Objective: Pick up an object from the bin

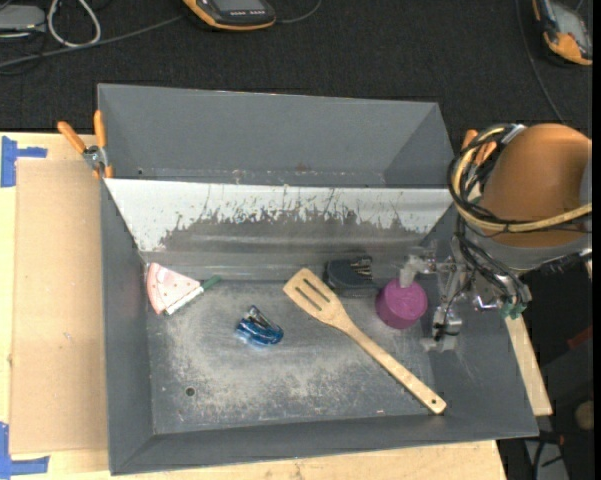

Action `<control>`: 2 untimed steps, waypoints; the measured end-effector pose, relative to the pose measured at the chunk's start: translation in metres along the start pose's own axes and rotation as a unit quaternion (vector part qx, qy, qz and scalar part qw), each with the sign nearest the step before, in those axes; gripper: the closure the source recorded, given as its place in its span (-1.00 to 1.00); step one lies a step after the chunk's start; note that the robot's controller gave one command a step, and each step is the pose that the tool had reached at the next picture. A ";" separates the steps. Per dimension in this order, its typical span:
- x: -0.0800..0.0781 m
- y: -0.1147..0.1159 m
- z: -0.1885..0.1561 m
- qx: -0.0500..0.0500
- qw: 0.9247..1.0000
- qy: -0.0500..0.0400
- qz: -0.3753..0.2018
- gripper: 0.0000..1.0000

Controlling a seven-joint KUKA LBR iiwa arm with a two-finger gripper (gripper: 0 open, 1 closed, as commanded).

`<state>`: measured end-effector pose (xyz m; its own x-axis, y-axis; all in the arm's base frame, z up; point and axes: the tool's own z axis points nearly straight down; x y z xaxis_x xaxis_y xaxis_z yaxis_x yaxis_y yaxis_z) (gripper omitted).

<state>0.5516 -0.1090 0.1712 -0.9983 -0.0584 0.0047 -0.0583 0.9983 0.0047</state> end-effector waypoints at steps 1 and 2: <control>-0.016 -0.015 -0.015 0.001 1.000 -0.001 -0.014 -1.00; -0.059 -0.005 -0.013 -0.001 1.000 -0.001 -0.022 -1.00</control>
Offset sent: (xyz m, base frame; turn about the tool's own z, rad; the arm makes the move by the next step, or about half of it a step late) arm 0.0608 0.0013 0.0120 -0.0474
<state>0.6111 -0.1108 0.1838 -0.9948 -0.1020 0.0026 -0.1020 0.9948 0.0067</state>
